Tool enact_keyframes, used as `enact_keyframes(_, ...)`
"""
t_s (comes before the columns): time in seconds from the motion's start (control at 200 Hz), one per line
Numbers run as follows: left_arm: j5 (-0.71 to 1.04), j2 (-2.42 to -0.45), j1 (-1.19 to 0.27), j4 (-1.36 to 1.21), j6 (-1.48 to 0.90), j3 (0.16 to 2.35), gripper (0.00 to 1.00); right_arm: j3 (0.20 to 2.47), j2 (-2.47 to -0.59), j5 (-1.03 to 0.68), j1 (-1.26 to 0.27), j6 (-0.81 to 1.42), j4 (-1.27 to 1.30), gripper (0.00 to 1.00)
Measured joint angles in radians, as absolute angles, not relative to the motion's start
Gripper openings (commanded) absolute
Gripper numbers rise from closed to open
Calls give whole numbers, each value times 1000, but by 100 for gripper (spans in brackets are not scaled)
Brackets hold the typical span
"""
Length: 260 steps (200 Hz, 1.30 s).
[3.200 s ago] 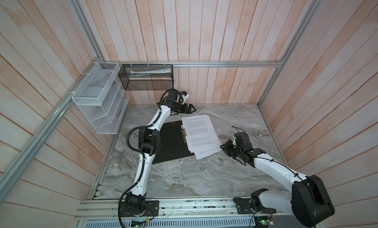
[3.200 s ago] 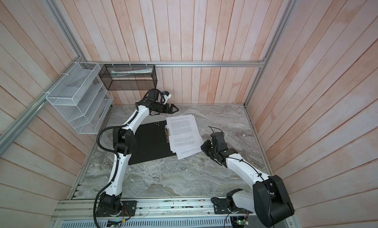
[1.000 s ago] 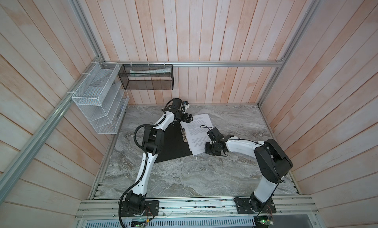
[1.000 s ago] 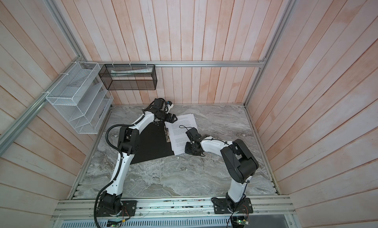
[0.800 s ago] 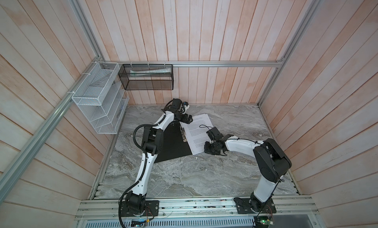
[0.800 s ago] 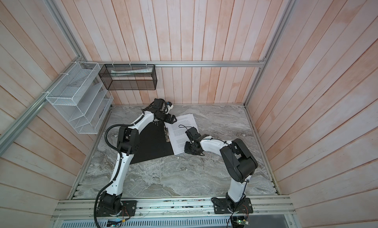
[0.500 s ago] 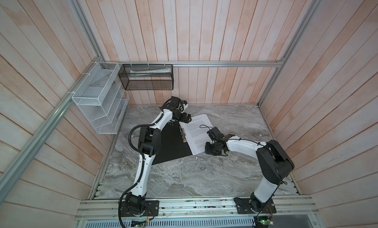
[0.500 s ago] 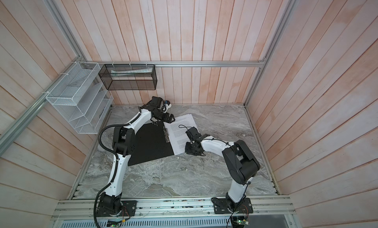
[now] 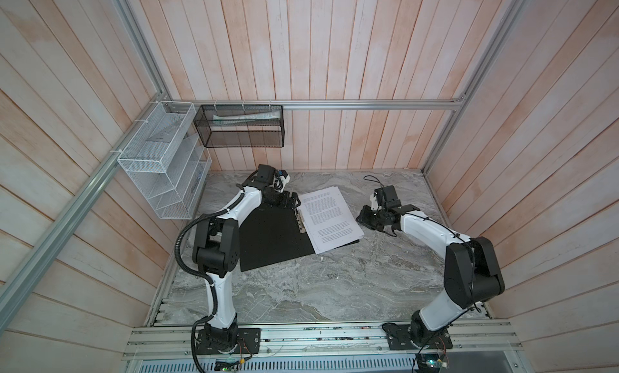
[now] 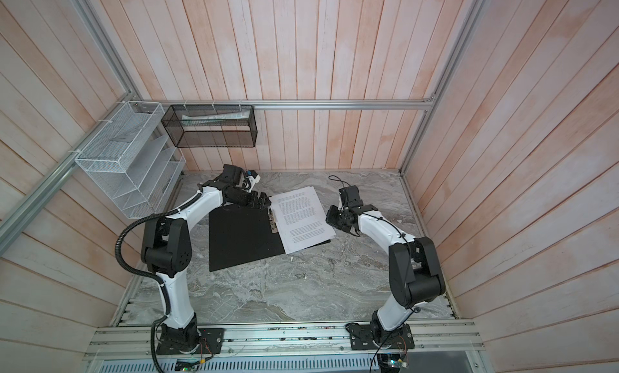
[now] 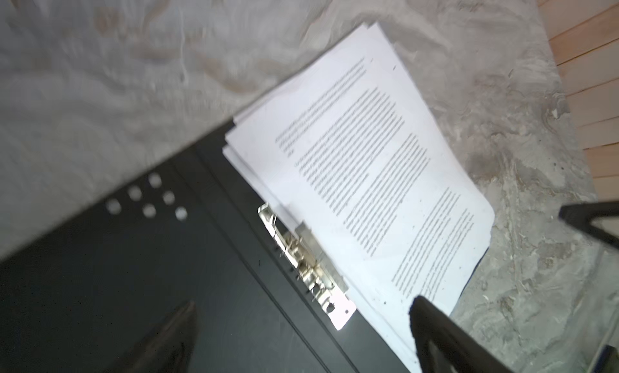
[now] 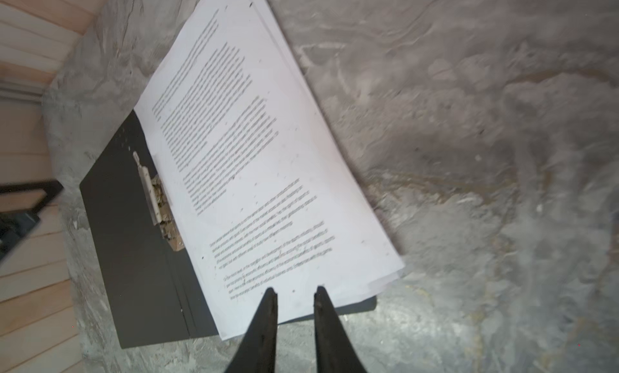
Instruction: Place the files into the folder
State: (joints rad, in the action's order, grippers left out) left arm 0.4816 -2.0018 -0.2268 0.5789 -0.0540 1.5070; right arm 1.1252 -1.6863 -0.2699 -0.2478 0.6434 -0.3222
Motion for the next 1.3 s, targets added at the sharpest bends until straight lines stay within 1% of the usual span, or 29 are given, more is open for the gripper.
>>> enact_keyframes(0.135,575,-2003,-233,517,-115,1349,100,1195,-1822,-324,-186,613,-282,21)
enact_keyframes(0.265,649,-2010,-244,438,-164,1346,100,1221,-1922,-367,-167,600,-255,20)
enact_keyframes(0.405,698,-2039,-251,384,-198,1353,100,1222,-1977,-392,-159,599,-250,20)
enact_keyframes(0.851,759,-2108,-258,347,-231,1418,100,1249,-2020,-508,-160,601,-224,19)
enact_keyframes(1.191,774,-2113,-273,342,-237,1419,100,1235,-2020,-576,-211,602,-231,19)
enact_keyframes(1.301,778,-2114,-276,341,-237,1420,100,1232,-2017,-581,-215,601,-236,21)
